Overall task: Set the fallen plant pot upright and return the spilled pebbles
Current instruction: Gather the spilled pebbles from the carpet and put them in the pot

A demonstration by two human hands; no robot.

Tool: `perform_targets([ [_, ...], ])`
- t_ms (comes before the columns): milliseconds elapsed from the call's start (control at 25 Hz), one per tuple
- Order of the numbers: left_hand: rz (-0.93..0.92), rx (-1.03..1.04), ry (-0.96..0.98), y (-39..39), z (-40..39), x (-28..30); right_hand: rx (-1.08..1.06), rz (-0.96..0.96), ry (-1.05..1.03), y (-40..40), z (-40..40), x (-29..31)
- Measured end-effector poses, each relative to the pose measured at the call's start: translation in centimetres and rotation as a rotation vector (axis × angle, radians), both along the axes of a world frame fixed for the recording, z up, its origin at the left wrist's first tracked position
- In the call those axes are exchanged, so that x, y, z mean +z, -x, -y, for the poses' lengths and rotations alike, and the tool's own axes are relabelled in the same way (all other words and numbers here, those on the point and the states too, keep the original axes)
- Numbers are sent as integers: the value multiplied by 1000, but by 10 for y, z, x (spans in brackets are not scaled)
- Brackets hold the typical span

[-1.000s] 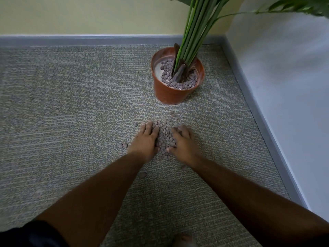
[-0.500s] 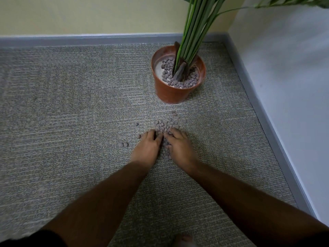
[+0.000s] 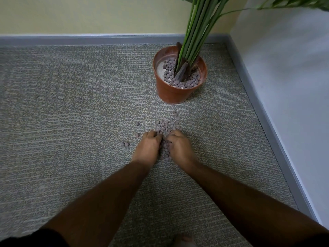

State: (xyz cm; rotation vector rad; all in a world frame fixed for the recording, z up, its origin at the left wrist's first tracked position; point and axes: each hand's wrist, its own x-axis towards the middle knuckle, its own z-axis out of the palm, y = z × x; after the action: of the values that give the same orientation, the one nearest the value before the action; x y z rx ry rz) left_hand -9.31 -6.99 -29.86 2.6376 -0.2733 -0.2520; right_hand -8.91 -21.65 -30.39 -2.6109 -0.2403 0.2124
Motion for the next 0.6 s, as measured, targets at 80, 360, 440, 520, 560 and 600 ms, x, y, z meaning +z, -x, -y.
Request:
perform_targets([
  [80,0,20,25,-1,0,3,-62,-26,-45,-2,-1,1],
  [360,-1,14,36,-1,3,7,-49,-69,3,0,-6,9],
  [440,-19,34,63,-1,4,8,-89,-105,-40,-2,-7,13],
  [520,-49,59,83,-2,4,10,-157,-147,-80,-6,-6,14],
  [560,-65,69,92,-3,3,11,-198,-172,-100,-8,-6,14],
  [600,-83,78,105,-5,3,11,-239,-203,-126,-10,-6,16],
])
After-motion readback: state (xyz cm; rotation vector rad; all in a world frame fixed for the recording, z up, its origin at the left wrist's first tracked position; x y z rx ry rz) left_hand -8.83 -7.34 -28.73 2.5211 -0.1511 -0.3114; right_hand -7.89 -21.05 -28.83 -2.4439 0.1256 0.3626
